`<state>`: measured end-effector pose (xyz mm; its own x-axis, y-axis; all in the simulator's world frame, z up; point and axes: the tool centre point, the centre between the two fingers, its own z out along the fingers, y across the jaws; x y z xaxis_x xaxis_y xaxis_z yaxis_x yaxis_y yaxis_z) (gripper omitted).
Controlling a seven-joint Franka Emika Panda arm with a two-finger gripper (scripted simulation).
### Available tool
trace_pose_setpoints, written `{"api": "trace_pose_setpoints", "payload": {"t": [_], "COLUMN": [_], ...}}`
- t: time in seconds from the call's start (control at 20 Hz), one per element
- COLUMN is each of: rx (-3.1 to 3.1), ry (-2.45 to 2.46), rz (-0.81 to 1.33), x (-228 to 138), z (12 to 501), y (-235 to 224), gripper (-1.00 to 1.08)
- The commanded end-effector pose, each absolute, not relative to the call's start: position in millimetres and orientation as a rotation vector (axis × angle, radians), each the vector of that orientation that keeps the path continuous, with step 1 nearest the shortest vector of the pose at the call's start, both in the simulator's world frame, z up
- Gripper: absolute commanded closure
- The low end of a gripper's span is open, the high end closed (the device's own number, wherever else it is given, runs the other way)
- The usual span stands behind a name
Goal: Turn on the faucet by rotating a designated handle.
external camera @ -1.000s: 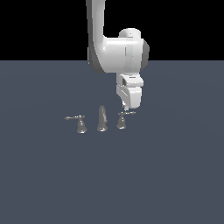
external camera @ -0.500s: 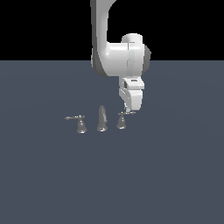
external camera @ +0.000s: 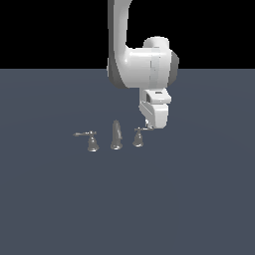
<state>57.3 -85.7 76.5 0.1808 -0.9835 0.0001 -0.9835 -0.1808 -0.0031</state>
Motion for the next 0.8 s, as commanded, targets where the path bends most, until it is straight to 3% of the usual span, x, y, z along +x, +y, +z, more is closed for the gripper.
{"api": "trace_pose_setpoints", "payload": {"t": [0.0, 0.75], "rx": [-2.410, -2.411], "ry": [2.016, 2.012], "rz": [0.000, -0.001], "x": [48, 13], "z": [77, 77], "y": [-94, -90], "gripper": [1.08, 1.08]}}
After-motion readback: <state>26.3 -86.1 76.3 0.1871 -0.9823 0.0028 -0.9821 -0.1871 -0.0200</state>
